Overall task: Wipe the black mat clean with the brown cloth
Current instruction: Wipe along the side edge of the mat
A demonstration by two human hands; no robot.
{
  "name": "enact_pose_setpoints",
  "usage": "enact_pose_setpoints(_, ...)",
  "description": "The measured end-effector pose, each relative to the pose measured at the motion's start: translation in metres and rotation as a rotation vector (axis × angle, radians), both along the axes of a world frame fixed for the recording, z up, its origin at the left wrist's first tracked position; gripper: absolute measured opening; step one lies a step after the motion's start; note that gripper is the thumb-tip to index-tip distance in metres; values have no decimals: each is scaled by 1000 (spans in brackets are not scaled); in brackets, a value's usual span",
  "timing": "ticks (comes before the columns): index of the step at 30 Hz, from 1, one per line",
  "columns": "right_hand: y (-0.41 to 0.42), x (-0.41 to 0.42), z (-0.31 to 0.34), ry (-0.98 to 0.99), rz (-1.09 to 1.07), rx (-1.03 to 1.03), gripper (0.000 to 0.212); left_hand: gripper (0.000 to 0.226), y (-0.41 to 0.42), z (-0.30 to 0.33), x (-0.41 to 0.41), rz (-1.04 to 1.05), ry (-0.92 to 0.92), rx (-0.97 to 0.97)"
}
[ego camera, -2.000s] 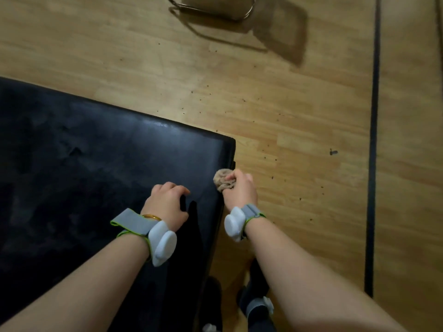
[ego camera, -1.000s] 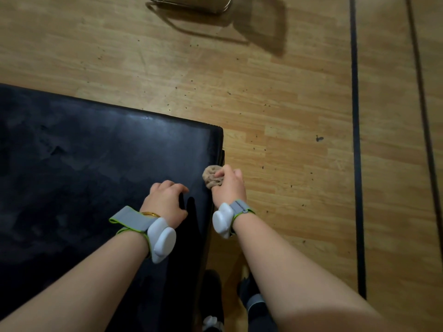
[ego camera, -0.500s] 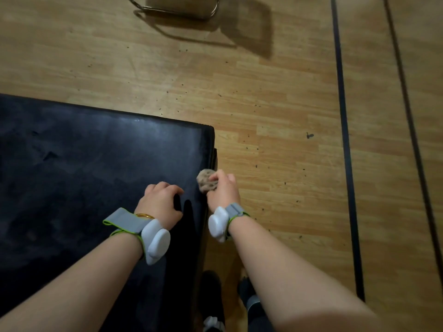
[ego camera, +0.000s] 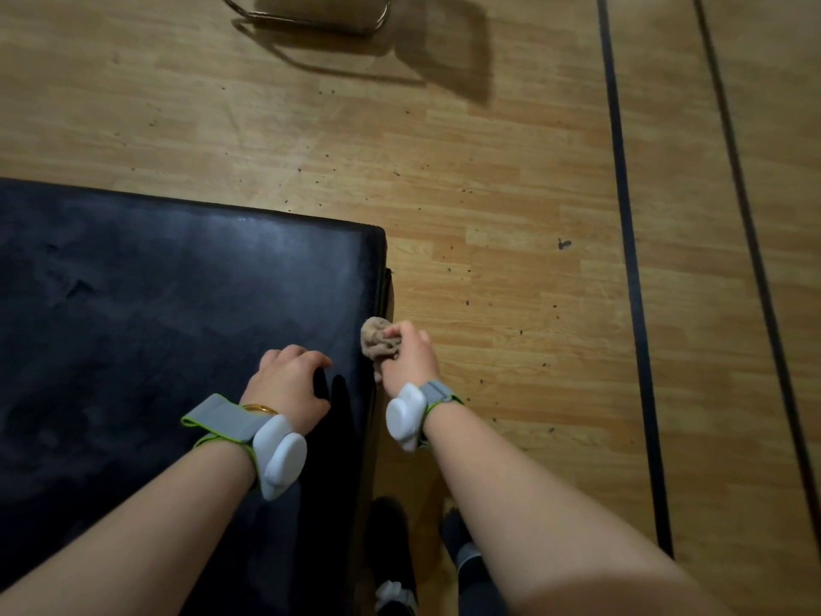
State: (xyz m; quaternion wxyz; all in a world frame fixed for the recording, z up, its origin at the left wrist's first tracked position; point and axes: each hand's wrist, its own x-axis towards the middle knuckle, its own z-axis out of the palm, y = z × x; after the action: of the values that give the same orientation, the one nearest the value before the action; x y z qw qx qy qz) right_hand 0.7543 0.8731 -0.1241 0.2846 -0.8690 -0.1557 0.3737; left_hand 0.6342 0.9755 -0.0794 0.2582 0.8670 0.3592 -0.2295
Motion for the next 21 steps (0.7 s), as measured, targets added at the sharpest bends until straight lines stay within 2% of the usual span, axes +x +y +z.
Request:
enact_pose_setpoints(5, -35, -47, 4, -23, 165, 42, 27, 52, 0, 0, -3, 4, -6, -3)
enact_pose_setpoints(8, -38, -45, 3, 8, 224, 18, 25, 52, -3, 0, -5, 3, -10, -9)
enact_pose_setpoints(14, -2, -5, -1, -31, -27, 56, 27, 51, -6, 2, -14, 1, 6, -2)
enact_pose_setpoints(21, -38, -54, 2, -14, 146, 5, 25, 49, -5, 5, -15, -1, -3, 9)
